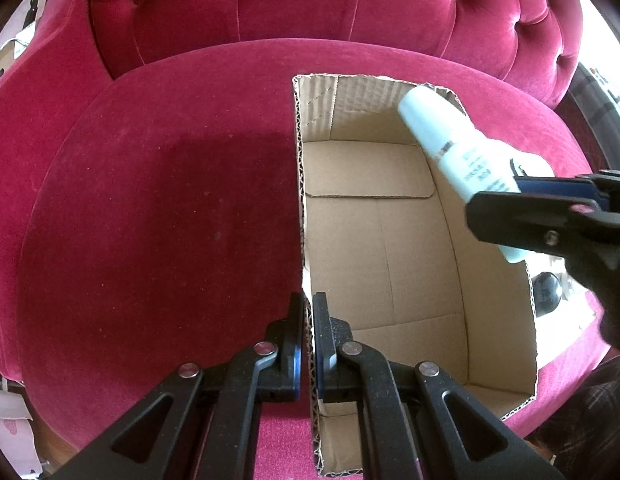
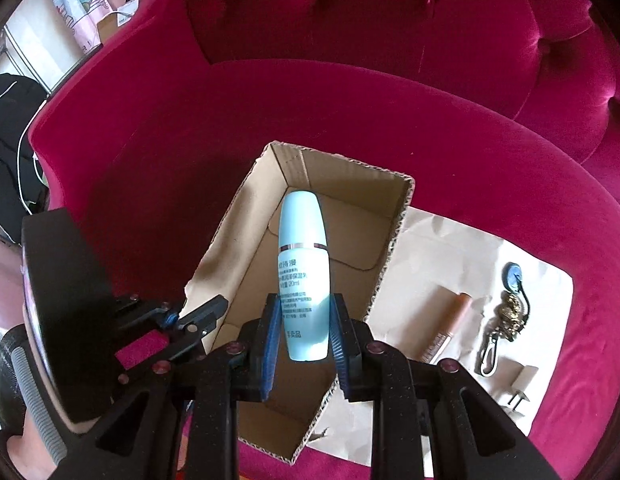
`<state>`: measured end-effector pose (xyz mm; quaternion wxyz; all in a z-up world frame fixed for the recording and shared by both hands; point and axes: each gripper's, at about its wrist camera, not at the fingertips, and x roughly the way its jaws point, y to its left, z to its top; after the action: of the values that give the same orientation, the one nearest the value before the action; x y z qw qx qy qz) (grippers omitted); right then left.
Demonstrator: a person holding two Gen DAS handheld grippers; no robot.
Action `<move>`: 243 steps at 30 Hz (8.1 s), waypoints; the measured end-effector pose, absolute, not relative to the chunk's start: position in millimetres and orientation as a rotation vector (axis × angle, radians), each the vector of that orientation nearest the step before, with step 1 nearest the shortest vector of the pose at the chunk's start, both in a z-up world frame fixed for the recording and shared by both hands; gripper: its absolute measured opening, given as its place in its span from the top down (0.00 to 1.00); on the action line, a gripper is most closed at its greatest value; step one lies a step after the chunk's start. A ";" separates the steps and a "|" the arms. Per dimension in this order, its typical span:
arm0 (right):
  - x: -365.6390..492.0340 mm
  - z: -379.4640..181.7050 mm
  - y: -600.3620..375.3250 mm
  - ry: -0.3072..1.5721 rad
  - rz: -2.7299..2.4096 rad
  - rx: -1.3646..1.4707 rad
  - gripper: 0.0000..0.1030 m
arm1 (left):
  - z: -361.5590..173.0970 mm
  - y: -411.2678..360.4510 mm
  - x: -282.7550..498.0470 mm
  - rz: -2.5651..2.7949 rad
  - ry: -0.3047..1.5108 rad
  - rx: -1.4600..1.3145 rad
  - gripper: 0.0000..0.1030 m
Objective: Organize rigid objects
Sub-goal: 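Carry the light-blue bottle into the box and release it with the right tool, then move the right tool back to the paper and grasp the white round jar, then carry the white round jar into the box and release it with the right tool, then move the right tool back toward the white plug charger on the paper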
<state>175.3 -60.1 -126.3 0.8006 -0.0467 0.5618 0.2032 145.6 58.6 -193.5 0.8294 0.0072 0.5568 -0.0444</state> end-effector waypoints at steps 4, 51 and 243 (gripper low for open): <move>178.6 -132.1 -59.0 1.212 0.438 -0.096 0.76 | -193.1 59.1 145.5 -0.093 1.178 0.012 0.96; 180.7 -109.5 -157.3 1.142 0.182 -0.081 0.00 | -194.4 60.1 144.0 -0.092 1.171 0.010 0.96; 198.8 -100.5 -171.2 1.169 0.203 -0.044 0.00 | -195.0 59.3 146.3 -0.076 1.185 0.003 0.98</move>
<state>198.8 -171.2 -100.5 0.8290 -0.0207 0.5507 0.0957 146.3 59.3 -195.0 0.8289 0.0015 0.5583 -0.0360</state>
